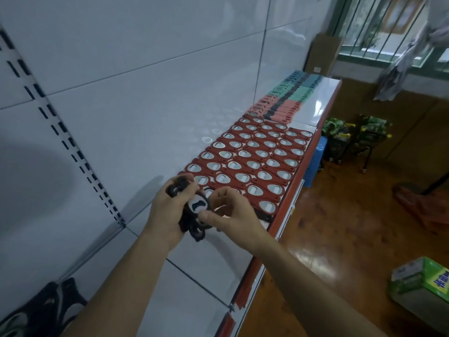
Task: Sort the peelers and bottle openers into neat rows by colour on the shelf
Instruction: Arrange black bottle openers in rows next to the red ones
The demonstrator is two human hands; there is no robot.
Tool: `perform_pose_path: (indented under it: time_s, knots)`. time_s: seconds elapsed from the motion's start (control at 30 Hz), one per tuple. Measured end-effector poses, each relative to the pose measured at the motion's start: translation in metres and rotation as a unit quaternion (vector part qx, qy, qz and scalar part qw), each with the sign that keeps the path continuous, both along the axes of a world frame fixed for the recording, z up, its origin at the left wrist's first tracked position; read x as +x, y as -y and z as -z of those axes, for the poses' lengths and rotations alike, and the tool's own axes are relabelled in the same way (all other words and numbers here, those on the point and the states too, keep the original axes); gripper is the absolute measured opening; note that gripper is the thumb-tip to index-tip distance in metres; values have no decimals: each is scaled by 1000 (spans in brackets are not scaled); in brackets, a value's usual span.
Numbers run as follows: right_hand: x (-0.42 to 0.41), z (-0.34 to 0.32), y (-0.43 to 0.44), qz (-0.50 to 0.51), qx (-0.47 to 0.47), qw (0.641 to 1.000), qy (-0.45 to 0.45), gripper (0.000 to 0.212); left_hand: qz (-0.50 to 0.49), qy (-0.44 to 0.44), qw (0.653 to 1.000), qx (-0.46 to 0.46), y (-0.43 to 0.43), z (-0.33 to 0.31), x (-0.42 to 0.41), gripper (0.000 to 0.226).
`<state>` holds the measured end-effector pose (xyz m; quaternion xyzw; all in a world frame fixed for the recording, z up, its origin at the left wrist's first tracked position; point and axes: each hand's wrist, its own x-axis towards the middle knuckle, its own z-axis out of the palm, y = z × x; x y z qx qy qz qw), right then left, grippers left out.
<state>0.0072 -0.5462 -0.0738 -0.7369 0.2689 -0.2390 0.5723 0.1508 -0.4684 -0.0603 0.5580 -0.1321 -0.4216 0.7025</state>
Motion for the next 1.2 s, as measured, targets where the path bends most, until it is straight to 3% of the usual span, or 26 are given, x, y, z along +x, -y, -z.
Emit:
perform_pose_path:
  time_s: [0.13,0.2,0.3,0.4,0.6,0.73,0.87,0.93,1.03,1.2]
  knots:
    - [33,6,-13,59,-11,998,35,23,-101,-59,993,-11,-7,5,2,37]
    - [44,10,-16,95,-24,995,25,17,-84,-95,992,-26,-14,8,2,44]
    - [57,12,-19,107,-27,993,28,14,-75,-106,991,-34,-20,14,2,36]
    - [66,17,-24,90,-39,995,15,11,-133,-123,983,-24,-23,23,11,30]
    - [53,29,-17,134,-60,989,-31,14,-144,-29,989,-4,-34,29,23,23]
    - [54,31,-3,128,-135,974,-130,8,-124,24,992,21,-39,29,24,19]
    - [70,33,-9,91,-228,947,-208,33,-109,51,992,46,-47,27,29,12]
    - [70,35,-13,105,-261,936,-212,40,-80,42,995,36,-50,26,33,7]
    - [59,43,-15,95,-289,933,-190,30,-50,22,998,21,-51,25,36,5]
    - [50,56,-20,24,-415,892,-181,26,-48,-15,999,4,-51,28,41,20]
